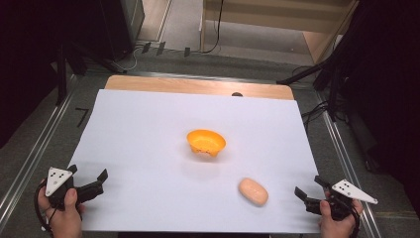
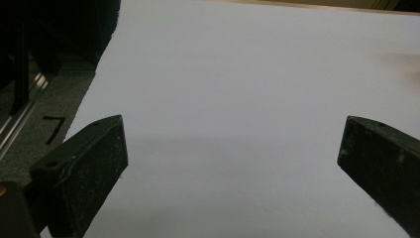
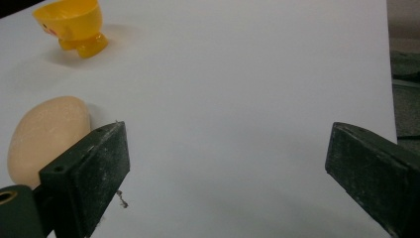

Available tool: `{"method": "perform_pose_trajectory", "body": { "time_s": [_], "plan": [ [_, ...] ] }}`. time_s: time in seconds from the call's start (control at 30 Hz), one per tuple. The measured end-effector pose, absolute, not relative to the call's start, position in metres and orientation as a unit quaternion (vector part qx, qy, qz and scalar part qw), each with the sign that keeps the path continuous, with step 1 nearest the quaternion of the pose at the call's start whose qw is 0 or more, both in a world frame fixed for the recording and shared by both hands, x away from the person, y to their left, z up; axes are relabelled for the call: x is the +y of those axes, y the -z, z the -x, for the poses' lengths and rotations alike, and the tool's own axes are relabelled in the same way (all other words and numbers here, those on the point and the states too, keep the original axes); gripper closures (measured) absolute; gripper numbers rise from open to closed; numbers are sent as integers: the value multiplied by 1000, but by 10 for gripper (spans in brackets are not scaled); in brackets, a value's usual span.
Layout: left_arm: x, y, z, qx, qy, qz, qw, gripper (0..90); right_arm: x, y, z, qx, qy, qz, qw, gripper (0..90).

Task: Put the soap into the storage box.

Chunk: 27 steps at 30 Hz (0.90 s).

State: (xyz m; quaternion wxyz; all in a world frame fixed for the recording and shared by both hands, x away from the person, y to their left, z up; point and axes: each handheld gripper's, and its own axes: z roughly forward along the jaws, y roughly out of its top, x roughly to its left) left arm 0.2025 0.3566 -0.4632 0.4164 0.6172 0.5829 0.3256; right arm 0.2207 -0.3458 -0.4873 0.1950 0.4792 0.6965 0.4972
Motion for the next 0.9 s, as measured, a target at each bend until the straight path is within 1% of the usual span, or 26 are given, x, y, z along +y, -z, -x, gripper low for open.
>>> {"method": "perform_pose_trajectory", "body": {
  "time_s": [0.1, 0.2, 0.33, 0.43, 0.53, 0.57, 0.67, 0.77, 0.9],
  "plan": [
    [356, 463, -202, 583, -326, -617, 417, 0, -342, 487, -222, 710, -482, -474, 198, 85],
    [356, 463, -202, 582, -328, -616, 417, 0, -340, 486, -224, 724, -478, -461, 188, 88],
    [356, 463, -202, 582, -328, -616, 417, 0, -336, 482, -226, 757, -457, -433, 178, 137],
    [356, 463, -202, 582, -328, -616, 418, 0, -324, 475, -227, 800, -402, -402, 191, 138],
    [356, 463, -202, 581, -328, -617, 418, 0, -317, 473, -228, 814, -388, -391, 182, 143],
    [355, 463, -202, 580, -328, -621, 412, 0, -310, 471, -229, 825, -379, -384, 169, 162],
    [355, 463, -203, 581, -329, -620, 412, 0, -302, 470, -231, 842, -356, -371, 163, 199],
    [355, 463, -202, 581, -329, -619, 414, 0, -287, 468, -238, 868, -333, -342, 136, 195],
    [355, 463, -202, 581, -329, -619, 414, 0, -278, 465, -242, 877, -324, -333, 123, 195]
  ]
}}
